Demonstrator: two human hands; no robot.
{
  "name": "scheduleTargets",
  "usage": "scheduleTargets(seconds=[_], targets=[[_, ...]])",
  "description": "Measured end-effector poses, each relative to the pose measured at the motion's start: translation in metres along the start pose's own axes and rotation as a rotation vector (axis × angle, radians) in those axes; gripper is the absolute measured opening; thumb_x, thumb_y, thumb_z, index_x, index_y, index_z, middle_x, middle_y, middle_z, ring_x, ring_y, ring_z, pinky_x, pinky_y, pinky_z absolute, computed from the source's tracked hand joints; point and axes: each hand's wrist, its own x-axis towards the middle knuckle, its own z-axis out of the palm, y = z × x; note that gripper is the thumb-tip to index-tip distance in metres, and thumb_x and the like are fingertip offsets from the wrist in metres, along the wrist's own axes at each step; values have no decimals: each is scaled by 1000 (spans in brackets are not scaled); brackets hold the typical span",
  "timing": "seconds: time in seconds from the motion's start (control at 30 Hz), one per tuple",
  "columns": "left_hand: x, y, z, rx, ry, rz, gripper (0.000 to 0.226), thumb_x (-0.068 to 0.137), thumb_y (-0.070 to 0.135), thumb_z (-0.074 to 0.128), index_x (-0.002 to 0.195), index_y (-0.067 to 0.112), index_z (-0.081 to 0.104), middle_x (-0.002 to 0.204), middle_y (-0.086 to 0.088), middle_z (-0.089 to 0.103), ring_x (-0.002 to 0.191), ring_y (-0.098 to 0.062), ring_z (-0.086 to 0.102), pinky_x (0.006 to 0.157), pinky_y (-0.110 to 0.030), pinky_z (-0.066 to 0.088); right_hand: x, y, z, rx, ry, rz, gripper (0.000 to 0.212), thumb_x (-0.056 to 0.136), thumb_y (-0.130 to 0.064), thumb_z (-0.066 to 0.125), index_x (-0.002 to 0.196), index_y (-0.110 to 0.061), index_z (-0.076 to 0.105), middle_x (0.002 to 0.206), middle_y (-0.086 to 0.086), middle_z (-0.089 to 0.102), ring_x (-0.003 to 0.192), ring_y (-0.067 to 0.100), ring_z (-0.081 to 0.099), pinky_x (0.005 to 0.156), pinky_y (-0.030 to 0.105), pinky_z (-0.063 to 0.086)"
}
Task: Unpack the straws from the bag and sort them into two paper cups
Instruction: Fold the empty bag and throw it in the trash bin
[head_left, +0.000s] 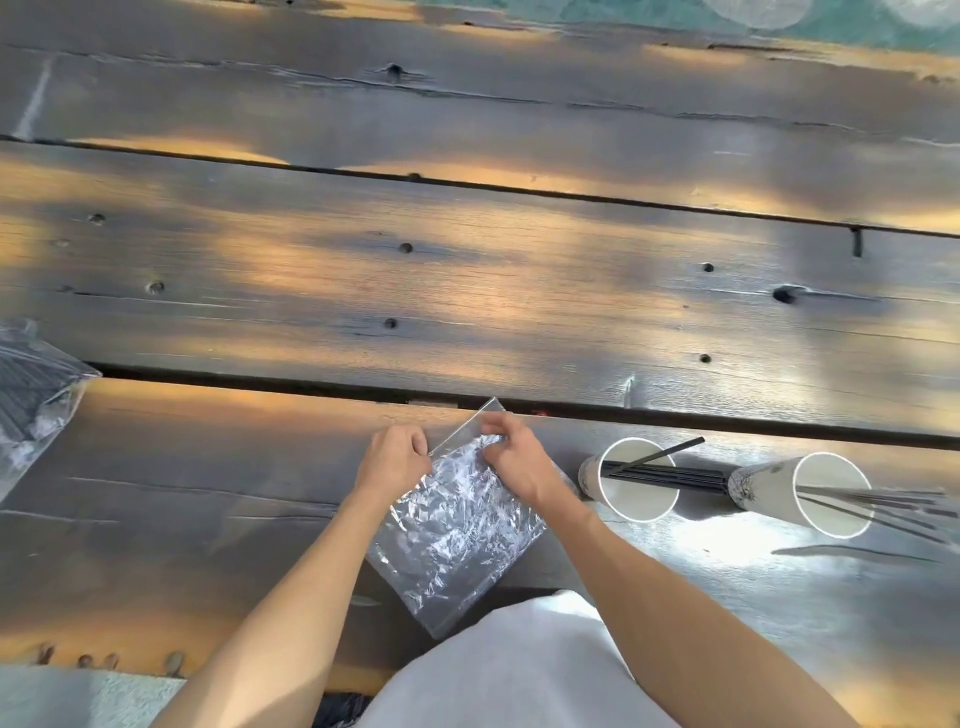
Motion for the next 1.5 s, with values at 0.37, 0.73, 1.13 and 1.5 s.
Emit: scheduleTargets(seconds=[0.37,0.73,1.13,1.5], targets=[[-20,-41,-40,-651,32,-269,16,87,-1,67,99,10,69,97,-9,75,91,-24,71,83,-40,56,-14,11,-6,-216,208,-69,41,88,-3,51,127,-12,54,120,0,49,110,21,55,101,32,43],[-46,-60,-33,-936,135,-287,17,89,-4,66,104,4,68,94,-13,75,85,-25,73,76,-31,57,-21,-5,-6,169,76,-12,15,94,-9,62,80,-7,61,69,6,60,59,11,51,55,15,44],[-63,-49,-46,-1014,-36,-123,4,94,2,61,91,0,59,64,-11,60,51,-20,51,54,-30,41,-32,-27,-42,258,-42,-21,5,91,2,62,89,-3,60,70,8,59,57,11,48,46,21,34],[-75,-50,-42,-1423,-36,-196,21,94,-8,51,83,7,61,71,-6,66,61,-12,66,55,-20,55,-41,-41,-35,549,-30,-113,28,94,10,46,79,-3,66,60,10,56,51,16,48,55,28,41]])
